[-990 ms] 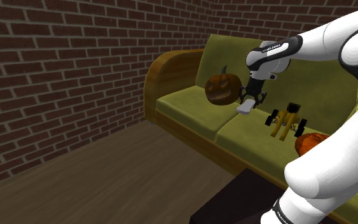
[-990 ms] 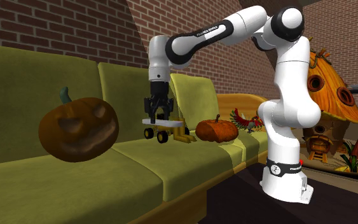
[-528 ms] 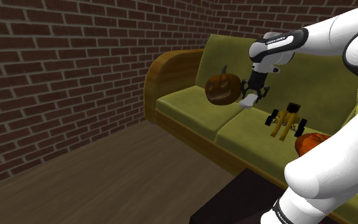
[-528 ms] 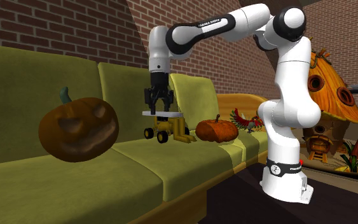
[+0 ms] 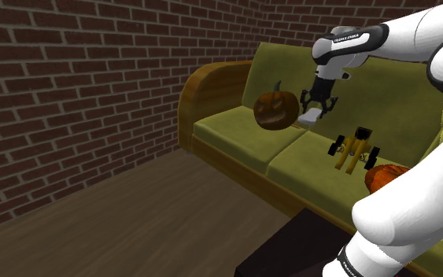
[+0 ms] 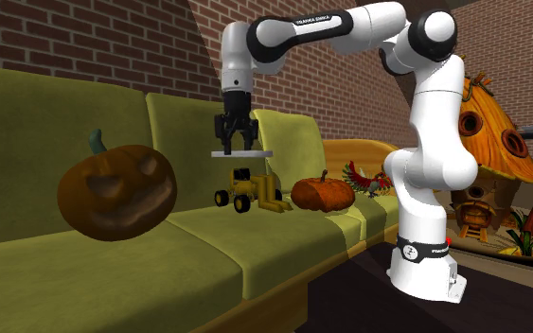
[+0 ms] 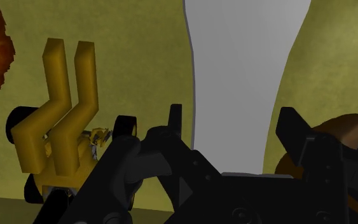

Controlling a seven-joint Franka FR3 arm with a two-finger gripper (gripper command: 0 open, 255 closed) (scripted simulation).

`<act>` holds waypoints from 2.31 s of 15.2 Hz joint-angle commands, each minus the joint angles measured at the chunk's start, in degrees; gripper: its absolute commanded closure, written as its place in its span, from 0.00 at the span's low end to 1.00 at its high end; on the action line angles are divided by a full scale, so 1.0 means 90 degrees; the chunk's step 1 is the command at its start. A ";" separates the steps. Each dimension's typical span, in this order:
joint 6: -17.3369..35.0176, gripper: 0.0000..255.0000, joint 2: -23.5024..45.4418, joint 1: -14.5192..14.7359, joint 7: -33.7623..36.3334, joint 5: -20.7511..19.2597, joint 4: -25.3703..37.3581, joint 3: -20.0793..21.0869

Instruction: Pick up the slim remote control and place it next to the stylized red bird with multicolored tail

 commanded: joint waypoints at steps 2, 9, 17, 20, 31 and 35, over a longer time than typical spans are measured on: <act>-0.0254 1.00 -0.0010 0.0006 0.0010 0.0001 0.0244 0.0009; -0.0743 1.00 -0.0114 -0.0046 -0.0106 -0.0028 0.0632 -0.0054; -0.0774 1.00 -0.0935 -0.0523 -0.1089 -0.0376 -0.0114 -0.0672; -0.0805 1.00 -0.1152 -0.0706 -0.1485 -0.0524 -0.0272 -0.0934; -0.0916 1.00 -0.1456 -0.1323 -0.3081 -0.1028 -0.0307 -0.2056; -0.0935 1.00 -0.1351 -0.1500 -0.3727 -0.1139 -0.0113 -0.2534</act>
